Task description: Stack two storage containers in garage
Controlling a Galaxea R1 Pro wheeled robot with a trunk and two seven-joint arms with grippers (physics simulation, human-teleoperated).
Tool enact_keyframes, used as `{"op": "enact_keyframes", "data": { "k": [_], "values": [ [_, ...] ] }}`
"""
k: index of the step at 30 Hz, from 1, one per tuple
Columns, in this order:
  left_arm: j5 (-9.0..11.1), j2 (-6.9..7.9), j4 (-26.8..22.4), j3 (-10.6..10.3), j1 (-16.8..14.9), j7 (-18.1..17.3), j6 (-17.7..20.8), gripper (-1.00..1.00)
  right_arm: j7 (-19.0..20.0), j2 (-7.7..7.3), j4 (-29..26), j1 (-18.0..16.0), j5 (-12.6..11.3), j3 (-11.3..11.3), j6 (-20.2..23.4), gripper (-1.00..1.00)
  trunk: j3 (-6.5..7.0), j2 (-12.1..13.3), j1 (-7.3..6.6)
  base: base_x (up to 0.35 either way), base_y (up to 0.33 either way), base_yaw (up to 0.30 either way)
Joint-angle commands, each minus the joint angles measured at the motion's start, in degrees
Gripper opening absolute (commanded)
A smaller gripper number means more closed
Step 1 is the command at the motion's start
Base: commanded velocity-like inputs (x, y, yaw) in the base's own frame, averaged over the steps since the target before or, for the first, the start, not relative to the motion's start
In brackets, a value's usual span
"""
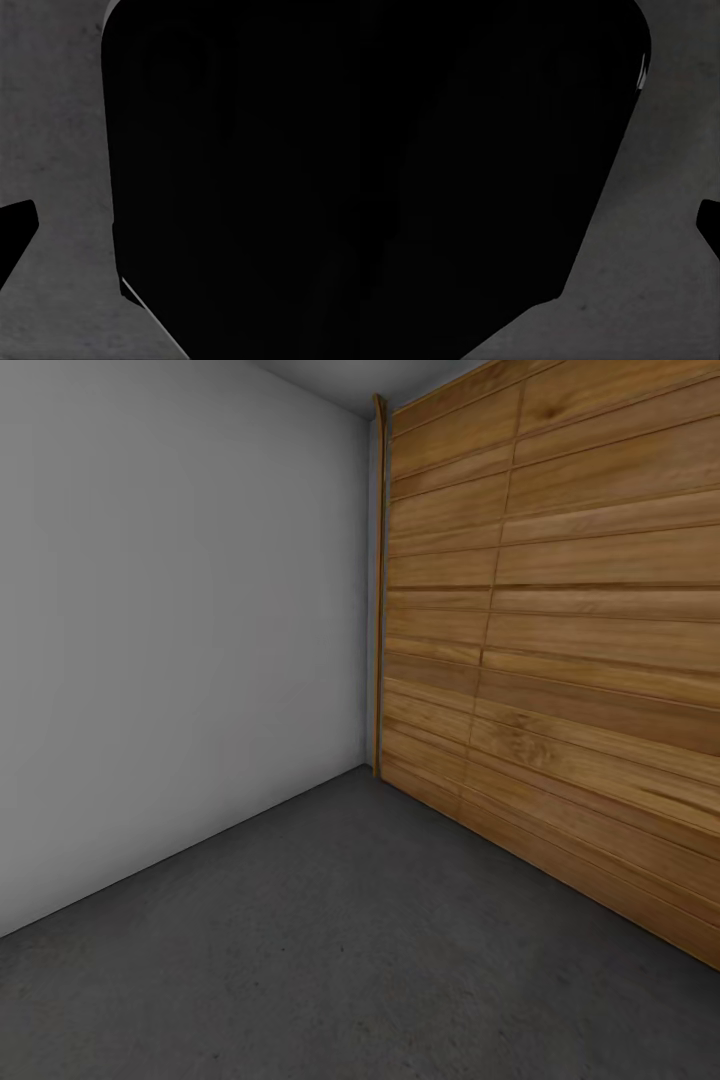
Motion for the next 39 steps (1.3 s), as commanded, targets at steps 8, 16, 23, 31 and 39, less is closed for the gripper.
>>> {"op": "enact_keyframes", "data": {
  "k": [8, 16, 23, 31, 39],
  "values": [
    [0.0, 0.00, 0.1, 0.0, 0.0, 0.0, 0.0, 1.00, 0.1, -0.01, 0.0, 0.0, 0.0, 0.3, 0.0, 1.00, -0.04, 0.0, 0.00, 0.000, 0.000, 0.000],
    [0.0, 0.00, 0.2, 0.0, 0.0, 0.0, 0.0, 1.00, 0.0, -0.13, 0.0, 0.0, 0.0, 4.8, 1.3, 1.00, -0.04, 0.0, 0.00, 0.000, 0.000, 0.000],
    [0.0, 0.00, 0.2, 0.0, 0.0, 0.0, 0.0, 1.00, 0.1, -0.17, 0.0, 0.0, -0.1, 5.9, 1.5, 1.00, -0.04, 0.0, 0.00, 0.000, 0.000, 0.000],
    [0.0, 0.00, 0.2, 0.1, 0.0, 0.0, 0.0, 1.00, 0.1, -0.17, 0.0, 0.0, -0.1, 6.3, 1.5, 1.00, -0.04, 0.0, 0.00, 0.000, 0.000, 0.000],
    [0.0, 0.00, 0.2, 0.1, 0.0, 0.0, 0.0, 1.00, 0.1, -0.17, 0.0, 0.0, -0.1, 6.3, 1.5, 1.00, -0.04, 0.0, 0.00, 0.000, 0.000, 0.000]
  ]
}}
